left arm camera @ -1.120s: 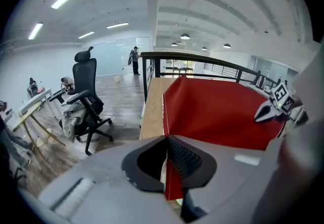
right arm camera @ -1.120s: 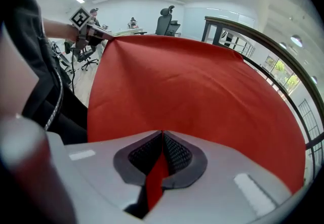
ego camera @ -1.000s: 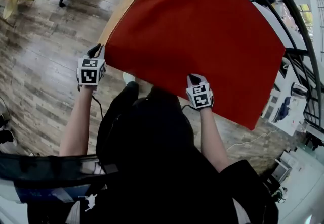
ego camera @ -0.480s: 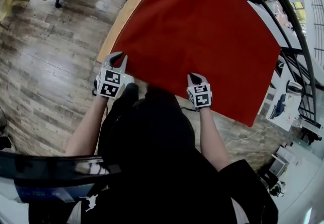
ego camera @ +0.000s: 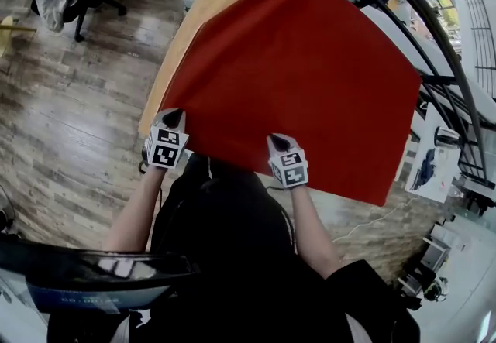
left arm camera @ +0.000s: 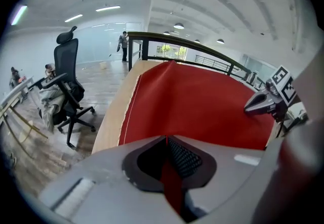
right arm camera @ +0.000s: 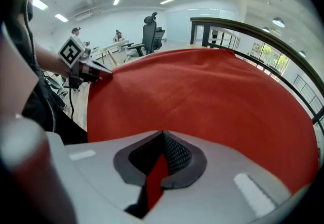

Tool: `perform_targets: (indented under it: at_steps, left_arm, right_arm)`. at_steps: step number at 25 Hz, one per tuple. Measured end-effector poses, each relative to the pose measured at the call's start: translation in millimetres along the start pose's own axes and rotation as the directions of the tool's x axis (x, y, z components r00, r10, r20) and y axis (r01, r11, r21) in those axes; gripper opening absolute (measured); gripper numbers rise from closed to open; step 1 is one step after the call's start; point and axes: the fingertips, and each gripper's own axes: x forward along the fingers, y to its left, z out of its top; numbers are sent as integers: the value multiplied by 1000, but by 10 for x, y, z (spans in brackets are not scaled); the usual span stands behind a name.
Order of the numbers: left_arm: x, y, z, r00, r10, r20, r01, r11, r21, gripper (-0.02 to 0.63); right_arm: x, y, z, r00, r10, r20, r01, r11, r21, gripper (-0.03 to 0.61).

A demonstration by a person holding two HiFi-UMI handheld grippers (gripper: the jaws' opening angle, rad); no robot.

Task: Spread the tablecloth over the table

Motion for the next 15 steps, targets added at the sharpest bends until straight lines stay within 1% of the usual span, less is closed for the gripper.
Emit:
perform_targets:
  at_steps: [1,2,3,5,7,9,11,15]
  left_arm:
    - [-11,30,38,1000,14,5,-14,1000,-21,17]
    - [-27,51,114,1000,27,15,-27,999,-34,3]
    - [-46,59,234,999,32,26,-31,999,-40,4]
    - [-11,44,552,998,15,61,-13,999,-34,5]
    - [157,22,892,996,-19,89,20,1000,-11,5]
    - [372,38,1320,991,-48,121,48,999,1,5]
    - [612,112,1795,985,-60,160,58,998,17,5]
    - [1161,223,2638,977,-59,207,38,994,102,5]
  right_arm:
    - [-8,-42,96,1000,1,30,-2,1000,9,11]
    - [-5,-95,211,998,4,64,-5,1000,20,10]
    - [13,-155,342,995,9,97,-12,999,30,10]
    - [93,-280,630,987,24,156,-31,999,43,10]
    - [185,-435,948,976,40,215,-52,997,51,10]
    - [259,-638,1300,960,42,277,-62,996,62,11]
    - [344,-858,1667,940,35,339,-66,995,79,11]
    - [584,-1295,2234,905,18,425,-66,993,97,9]
